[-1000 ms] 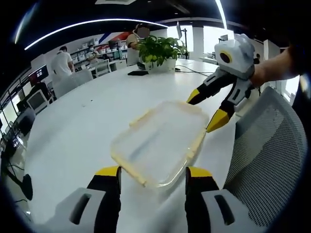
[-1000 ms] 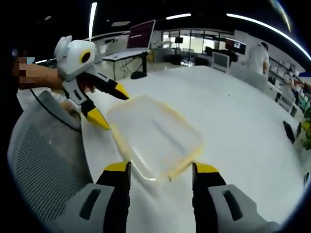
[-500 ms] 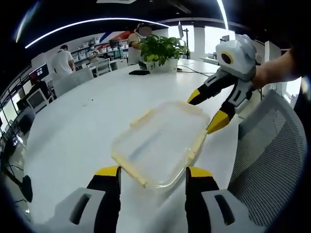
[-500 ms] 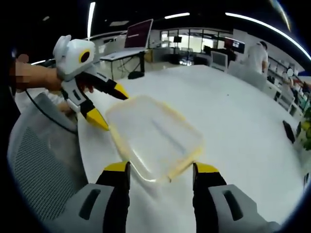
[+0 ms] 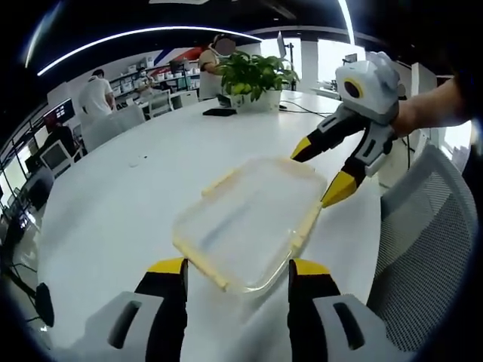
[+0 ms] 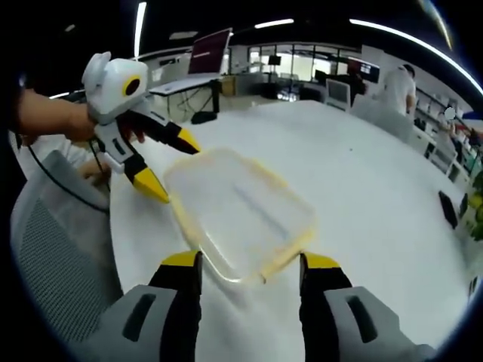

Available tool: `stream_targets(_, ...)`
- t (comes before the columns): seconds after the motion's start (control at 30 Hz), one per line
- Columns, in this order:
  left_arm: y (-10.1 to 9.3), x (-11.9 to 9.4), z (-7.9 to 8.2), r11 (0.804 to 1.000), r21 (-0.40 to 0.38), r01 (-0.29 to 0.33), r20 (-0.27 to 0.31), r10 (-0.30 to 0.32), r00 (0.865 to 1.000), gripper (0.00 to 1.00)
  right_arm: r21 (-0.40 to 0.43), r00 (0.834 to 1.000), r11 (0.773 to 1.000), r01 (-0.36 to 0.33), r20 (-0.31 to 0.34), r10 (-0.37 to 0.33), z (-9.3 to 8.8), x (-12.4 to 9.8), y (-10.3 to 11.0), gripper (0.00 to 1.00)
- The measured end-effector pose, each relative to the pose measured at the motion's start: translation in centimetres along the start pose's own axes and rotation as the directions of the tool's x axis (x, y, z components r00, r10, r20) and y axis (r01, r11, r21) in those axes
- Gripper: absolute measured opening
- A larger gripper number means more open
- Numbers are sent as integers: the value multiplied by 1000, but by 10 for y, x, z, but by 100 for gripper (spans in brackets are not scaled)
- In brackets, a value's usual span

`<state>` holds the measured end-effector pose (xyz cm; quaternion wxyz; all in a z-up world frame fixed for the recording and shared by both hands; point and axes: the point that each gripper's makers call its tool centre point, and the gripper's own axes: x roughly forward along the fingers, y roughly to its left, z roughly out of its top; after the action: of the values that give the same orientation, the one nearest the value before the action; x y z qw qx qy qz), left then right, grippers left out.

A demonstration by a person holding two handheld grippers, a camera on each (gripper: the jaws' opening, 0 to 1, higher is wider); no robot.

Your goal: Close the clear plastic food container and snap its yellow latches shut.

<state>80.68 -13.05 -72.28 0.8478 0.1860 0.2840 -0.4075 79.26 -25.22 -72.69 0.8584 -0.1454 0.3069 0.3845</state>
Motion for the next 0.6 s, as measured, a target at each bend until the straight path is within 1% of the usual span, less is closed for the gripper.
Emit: stream_targets(0.6,25,19,12,1000,-24,-9,-2,9,1000,47,-12,1000,1000,1,-15,-1,14,17,-28,49)
